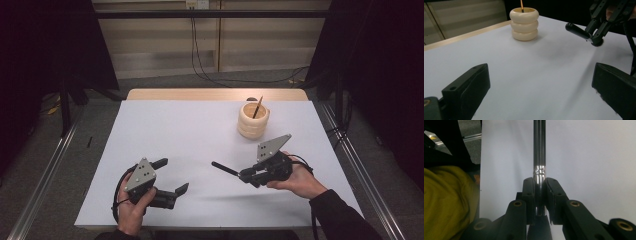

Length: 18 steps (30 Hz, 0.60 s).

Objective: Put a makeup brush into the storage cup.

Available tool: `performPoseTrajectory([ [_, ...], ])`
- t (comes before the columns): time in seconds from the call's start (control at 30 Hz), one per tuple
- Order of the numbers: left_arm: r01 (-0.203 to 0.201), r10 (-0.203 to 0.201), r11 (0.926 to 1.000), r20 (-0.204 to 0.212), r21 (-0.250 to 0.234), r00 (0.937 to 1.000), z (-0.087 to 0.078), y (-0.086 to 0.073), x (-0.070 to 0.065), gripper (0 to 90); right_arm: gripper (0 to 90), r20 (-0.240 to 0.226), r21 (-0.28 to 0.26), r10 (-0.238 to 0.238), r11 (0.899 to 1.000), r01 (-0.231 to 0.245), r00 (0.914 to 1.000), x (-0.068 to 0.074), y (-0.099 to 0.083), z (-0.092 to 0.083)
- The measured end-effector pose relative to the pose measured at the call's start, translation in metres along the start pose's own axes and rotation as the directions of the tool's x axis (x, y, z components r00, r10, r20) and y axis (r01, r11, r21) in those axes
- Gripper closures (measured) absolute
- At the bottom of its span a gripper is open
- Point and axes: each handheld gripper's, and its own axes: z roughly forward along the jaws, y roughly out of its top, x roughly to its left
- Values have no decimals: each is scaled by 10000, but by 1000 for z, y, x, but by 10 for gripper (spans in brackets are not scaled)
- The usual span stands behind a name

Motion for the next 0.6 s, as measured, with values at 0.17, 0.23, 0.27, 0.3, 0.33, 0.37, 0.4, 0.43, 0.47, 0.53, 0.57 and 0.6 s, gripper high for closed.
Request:
performPoseTrajectory([
  [0.17,76,-79,9999,354,107,9993,6,7,0,16,777,-82,496,-104,9987,108,9999,-1,2,4],
  [0.23,20,-23,10000,370,92,9993,7,8,0,16,777,-111,583,-146,9982,152,9998,-1,3,4],
  [0.27,-68,64,9997,181,247,9998,7,9,0,16,777,-23,723,-164,9972,165,9999,0,4,4],
  [0.3,-40,31,9998,509,181,9987,8,10,0,15,777,-82,659,-205,9976,210,9998,0,4,4],
  [0.33,-97,75,9996,801,267,9968,9,13,1,15,777,-69,757,-258,9968,263,9996,-1,6,3],
  [0.37,-97,75,9996,801,267,9968,9,13,1,15,777,-69,757,-258,9968,263,9996,-1,6,3],
  [0.4,-130,105,9995,828,298,9965,9,15,1,15,777,-86,828,-353,9959,359,9993,-1,7,3],
  [0.43,-157,125,9992,840,376,9964,10,16,0,15,777,-32,956,-337,9948,339,9994,0,8,3],
  [0.47,-232,196,9990,896,394,9958,11,17,0,14,777,-113,1009,-386,9941,396,9992,0,9,4],
  [0.53,-330,273,9979,996,558,9947,13,19,-1,13,777,-168,1184,-480,9917,496,9987,0,10,5],
  [0.57,-378,313,9976,1105,574,9934,14,20,-2,14,777,-235,1315,-595,9894,621,9980,0,12,7],
  [0.6,-393,322,9974,1137,607,9930,16,21,-3,14,777,-235,1315,-595,9894,621,9980,0,12,7],
])
